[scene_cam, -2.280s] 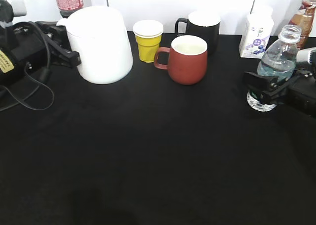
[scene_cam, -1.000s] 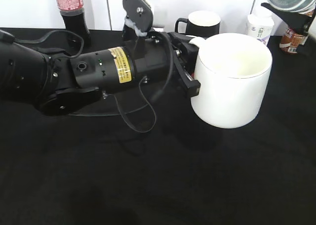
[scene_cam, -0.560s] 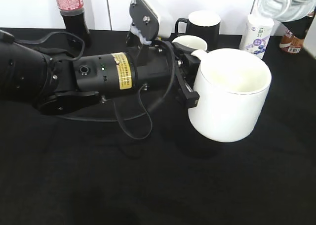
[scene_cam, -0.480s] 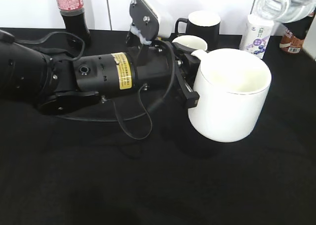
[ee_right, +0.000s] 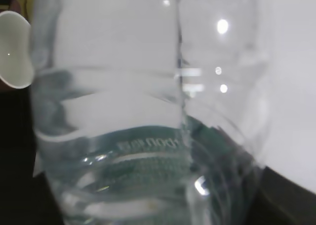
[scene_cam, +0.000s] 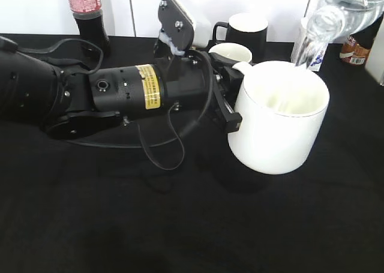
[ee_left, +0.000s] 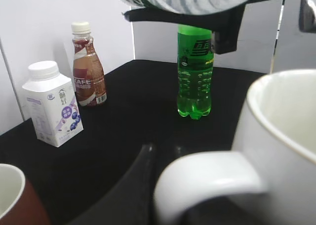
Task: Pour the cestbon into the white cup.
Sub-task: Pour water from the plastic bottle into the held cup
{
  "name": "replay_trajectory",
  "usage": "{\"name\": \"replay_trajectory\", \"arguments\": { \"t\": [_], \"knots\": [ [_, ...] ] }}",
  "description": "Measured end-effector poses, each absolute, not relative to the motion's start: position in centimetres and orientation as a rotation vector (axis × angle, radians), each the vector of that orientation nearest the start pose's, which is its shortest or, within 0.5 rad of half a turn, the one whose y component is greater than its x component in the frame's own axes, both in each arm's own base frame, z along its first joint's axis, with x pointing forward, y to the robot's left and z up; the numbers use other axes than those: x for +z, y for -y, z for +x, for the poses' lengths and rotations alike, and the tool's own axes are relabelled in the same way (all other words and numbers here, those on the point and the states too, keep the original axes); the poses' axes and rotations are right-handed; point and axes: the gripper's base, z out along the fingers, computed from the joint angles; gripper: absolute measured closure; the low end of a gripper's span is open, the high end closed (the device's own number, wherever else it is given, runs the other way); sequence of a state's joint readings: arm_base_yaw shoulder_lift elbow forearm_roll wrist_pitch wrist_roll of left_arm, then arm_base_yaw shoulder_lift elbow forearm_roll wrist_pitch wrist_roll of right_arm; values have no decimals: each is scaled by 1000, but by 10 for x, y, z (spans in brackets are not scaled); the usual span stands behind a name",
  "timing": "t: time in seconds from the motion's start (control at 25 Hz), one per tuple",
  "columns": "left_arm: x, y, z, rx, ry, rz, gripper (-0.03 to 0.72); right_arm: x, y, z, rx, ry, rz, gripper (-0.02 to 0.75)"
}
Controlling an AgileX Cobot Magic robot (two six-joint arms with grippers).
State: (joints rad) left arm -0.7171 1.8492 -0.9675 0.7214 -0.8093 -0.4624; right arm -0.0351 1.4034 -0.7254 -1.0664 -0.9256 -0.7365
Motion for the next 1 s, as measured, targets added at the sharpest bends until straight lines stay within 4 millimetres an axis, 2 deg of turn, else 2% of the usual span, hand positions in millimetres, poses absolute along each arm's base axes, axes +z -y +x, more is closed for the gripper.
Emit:
{"name": "replay_trajectory", "arguments": {
  "t": [0.56,1.0],
  "knots": [
    [208,287,260,-878,-1424,1080,620,288,-53,280,-744,-591,-1501,258],
    [207,287,260,-958,-1503,1005,620,288,-53,280,-733,-594,-1493,258]
  ]
}}
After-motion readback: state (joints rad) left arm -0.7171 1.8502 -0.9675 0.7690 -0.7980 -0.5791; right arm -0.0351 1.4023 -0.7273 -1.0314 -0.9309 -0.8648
